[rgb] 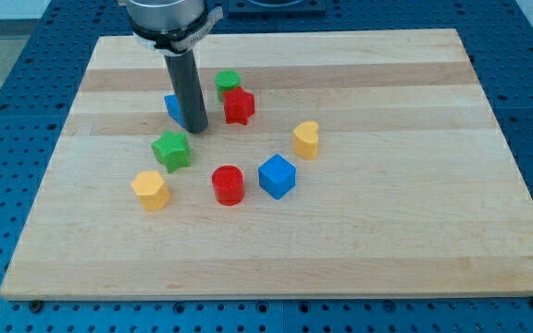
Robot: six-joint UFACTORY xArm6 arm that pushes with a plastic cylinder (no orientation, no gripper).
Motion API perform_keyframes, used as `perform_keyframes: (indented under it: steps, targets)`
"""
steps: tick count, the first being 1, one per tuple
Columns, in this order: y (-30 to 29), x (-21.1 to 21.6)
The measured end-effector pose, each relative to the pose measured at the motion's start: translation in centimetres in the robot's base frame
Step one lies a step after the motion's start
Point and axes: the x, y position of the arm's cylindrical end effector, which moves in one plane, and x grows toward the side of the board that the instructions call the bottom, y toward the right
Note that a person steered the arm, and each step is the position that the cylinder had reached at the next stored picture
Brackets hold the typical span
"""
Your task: Separate the red star and green circle
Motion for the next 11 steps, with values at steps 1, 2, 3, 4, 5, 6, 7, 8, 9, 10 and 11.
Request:
perform_keyframes:
  steps: [1, 2, 3, 4, 5, 6, 7, 8, 9, 10, 11]
  targets:
    - [0.7, -1.9]
    - [1.1, -2.2]
    - [1.1, -2.8]
    - [1.8, -5.9]
    - [2.4, -7.7]
    - [2.4, -7.7]
    - [2.4, -5.2]
    - [2.4, -2.8]
    - [2.3, -2.8]
    - [2.3, -1.9]
    - [1.9, -0.9]
